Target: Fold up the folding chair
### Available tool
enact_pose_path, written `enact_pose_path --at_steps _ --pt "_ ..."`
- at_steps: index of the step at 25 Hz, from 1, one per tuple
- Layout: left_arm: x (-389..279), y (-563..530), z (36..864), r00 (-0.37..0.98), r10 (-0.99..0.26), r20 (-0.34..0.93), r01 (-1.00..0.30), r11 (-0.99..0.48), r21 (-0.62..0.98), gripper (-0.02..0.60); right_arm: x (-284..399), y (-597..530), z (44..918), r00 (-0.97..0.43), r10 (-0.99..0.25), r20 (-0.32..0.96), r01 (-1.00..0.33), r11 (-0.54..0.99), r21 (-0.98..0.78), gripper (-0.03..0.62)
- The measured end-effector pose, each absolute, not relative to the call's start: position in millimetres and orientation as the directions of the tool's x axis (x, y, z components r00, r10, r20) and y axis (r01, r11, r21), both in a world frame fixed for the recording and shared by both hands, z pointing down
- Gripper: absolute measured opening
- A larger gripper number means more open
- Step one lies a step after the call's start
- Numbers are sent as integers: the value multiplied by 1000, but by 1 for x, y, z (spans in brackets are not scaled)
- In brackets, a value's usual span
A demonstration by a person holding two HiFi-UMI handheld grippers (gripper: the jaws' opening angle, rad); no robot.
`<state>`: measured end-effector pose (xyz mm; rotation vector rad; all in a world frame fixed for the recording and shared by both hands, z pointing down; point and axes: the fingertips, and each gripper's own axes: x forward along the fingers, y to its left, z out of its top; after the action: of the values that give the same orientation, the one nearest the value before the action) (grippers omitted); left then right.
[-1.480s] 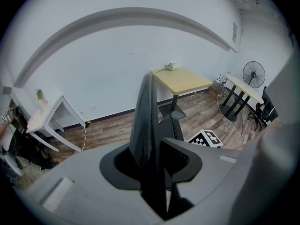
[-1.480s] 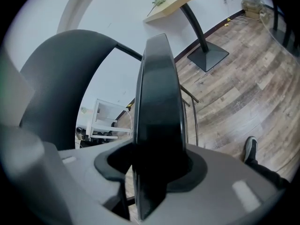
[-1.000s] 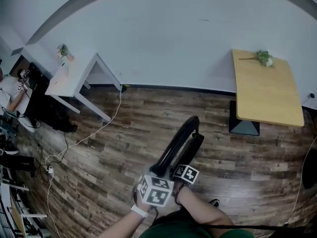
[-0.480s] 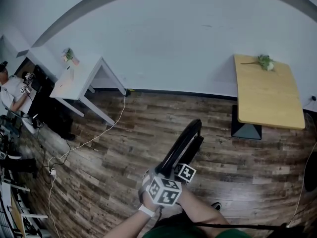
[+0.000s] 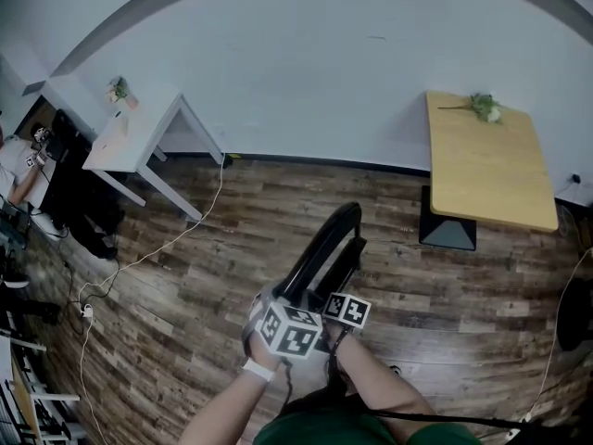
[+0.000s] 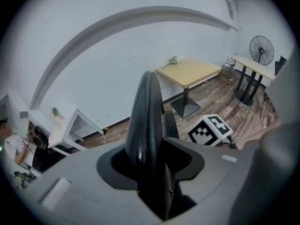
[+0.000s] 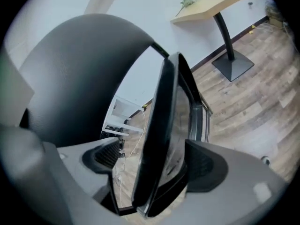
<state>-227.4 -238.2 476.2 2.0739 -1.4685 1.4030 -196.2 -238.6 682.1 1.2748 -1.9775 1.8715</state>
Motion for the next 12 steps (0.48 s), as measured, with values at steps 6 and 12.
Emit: enact_pose_path --at_steps 6,12 --pt "-227 -236 477 28 -600 799 -826 -465 -320 178 -113 -215 647 -636 -538 554 -629 -56 -776 426" --pt "-222 -236 477 40 -591 806 -819 -481 -312 211 -34 -222 541 -638 -677 368 -624 174 -762 423"
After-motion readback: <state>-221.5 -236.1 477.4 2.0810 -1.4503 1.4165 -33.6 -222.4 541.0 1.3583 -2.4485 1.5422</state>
